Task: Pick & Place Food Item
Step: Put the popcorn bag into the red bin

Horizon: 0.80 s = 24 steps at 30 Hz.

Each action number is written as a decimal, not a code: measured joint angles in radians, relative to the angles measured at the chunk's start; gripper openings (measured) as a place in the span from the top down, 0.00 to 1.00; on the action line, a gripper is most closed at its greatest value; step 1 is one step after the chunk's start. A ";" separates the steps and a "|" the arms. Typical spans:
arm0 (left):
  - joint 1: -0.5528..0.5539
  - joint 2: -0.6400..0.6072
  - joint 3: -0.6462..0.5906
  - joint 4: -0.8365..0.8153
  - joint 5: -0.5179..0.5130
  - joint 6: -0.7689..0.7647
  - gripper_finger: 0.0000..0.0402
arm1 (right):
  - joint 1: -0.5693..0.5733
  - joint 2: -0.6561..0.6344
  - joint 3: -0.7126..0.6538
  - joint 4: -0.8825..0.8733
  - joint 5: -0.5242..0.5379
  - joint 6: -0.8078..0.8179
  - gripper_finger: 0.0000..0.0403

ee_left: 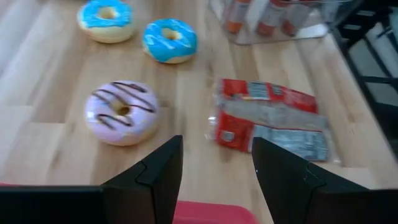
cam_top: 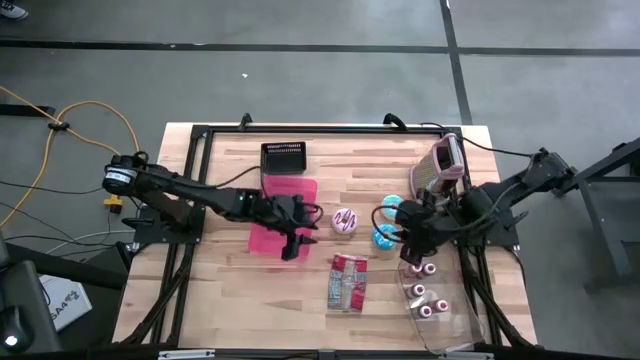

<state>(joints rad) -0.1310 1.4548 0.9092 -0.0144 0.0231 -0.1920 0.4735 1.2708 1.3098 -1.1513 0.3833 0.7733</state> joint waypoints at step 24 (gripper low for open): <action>-0.373 0.006 0.000 0.068 -0.484 -0.179 0.57 | -0.271 0.259 0.000 0.212 -0.493 -0.388 0.69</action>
<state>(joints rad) -0.5045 1.4607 0.9092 0.0540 -0.4614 -0.3714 0.2020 1.5294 1.3098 -0.9395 -0.1094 0.3852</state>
